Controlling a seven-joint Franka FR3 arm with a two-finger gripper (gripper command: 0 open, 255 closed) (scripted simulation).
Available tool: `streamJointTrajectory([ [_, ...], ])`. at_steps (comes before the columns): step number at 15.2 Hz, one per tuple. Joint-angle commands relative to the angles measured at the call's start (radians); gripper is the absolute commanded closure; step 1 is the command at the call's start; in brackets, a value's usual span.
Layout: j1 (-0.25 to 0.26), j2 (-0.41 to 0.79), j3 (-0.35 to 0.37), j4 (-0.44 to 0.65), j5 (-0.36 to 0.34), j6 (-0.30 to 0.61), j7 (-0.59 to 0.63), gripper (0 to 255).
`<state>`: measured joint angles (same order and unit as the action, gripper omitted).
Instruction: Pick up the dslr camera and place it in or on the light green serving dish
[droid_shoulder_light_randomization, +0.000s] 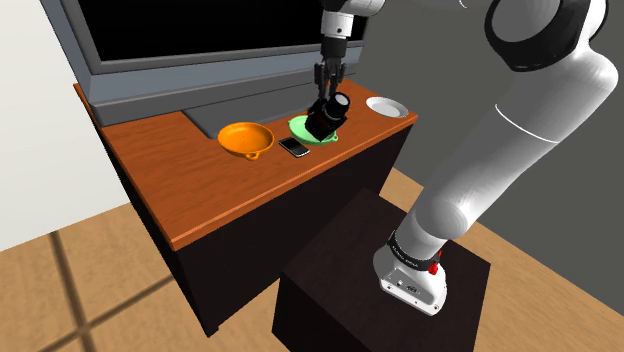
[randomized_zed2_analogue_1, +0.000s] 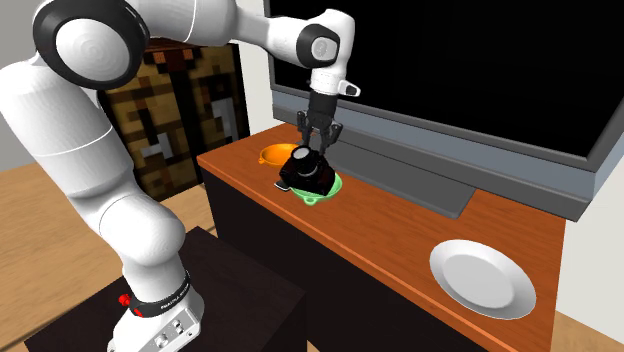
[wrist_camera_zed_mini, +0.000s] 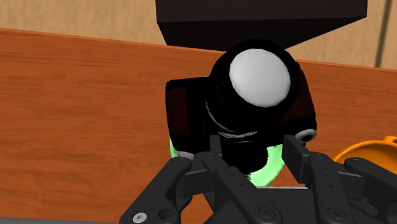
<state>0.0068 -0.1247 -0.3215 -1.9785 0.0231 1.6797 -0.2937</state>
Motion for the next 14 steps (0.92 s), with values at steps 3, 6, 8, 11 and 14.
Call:
streamJointTrajectory([
  [3,0.0,0.006,-0.001,-0.045,0.002,0.052,-0.003,255],
  [6,-0.001,0.014,-0.002,-0.081,0.004,0.097,-0.007,255],
  [8,-0.001,0.014,-0.002,-0.081,0.004,0.097,-0.007,255],
  [11,-0.001,0.014,-0.002,-0.081,0.004,0.097,-0.007,255],
  [14,-0.002,0.014,-0.002,-0.081,0.004,0.097,-0.007,255],
])
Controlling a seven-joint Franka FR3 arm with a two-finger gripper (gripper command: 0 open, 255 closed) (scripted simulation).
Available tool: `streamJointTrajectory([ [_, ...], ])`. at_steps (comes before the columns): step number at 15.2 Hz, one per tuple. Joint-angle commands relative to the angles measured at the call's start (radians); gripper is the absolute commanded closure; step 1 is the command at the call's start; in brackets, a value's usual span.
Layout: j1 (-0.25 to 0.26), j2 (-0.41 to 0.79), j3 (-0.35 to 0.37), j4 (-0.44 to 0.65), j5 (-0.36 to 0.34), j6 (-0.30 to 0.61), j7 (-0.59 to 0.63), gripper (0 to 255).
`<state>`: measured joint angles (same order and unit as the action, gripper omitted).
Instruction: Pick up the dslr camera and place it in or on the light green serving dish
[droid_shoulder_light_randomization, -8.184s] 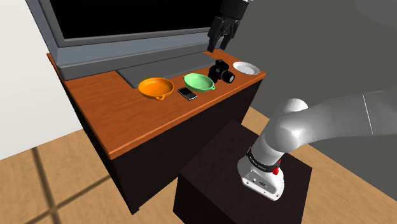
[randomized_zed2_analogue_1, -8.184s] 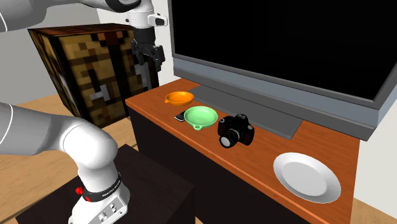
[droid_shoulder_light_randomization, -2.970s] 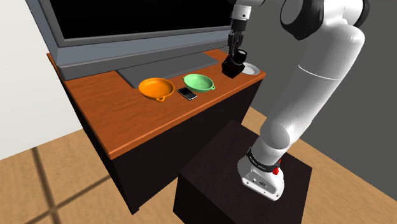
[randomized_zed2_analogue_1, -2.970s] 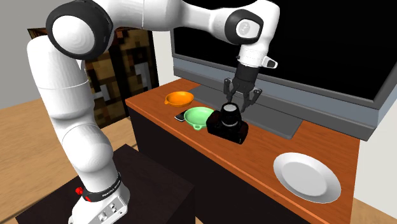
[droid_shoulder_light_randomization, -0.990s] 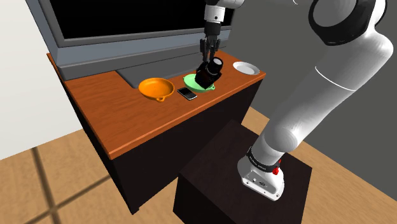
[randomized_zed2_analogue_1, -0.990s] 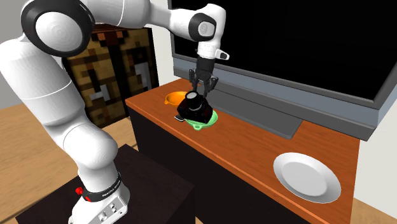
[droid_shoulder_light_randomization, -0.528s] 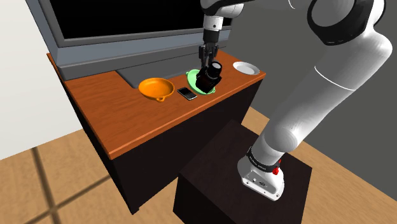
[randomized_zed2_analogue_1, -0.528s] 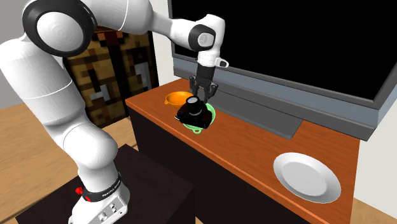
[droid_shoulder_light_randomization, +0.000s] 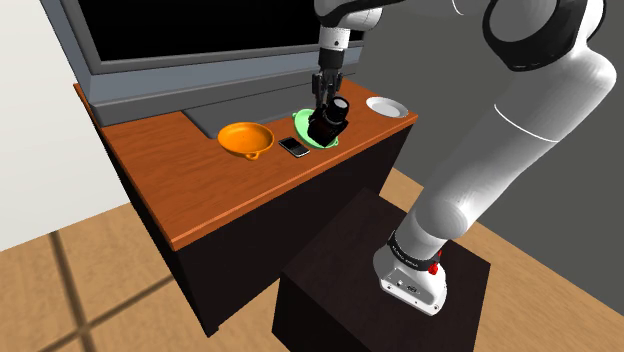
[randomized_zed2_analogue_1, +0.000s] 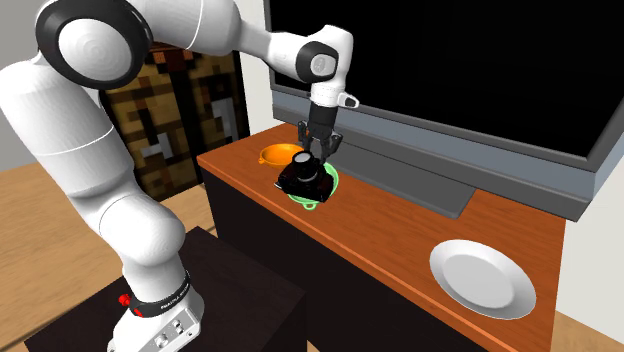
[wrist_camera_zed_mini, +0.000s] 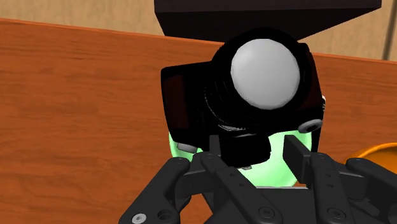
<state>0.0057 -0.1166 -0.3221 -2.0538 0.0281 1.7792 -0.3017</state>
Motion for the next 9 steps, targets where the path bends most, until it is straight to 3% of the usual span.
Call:
streamJointTrajectory([
  [1,-0.001,0.004,-0.001,-0.009,-0.002,-0.002,0.001,0],
  [6,-0.001,0.006,-0.001,-0.006,-0.001,-0.003,0.001,0],
  [9,-0.002,0.014,-0.003,0.102,0.0,-0.104,-0.001,0],
])
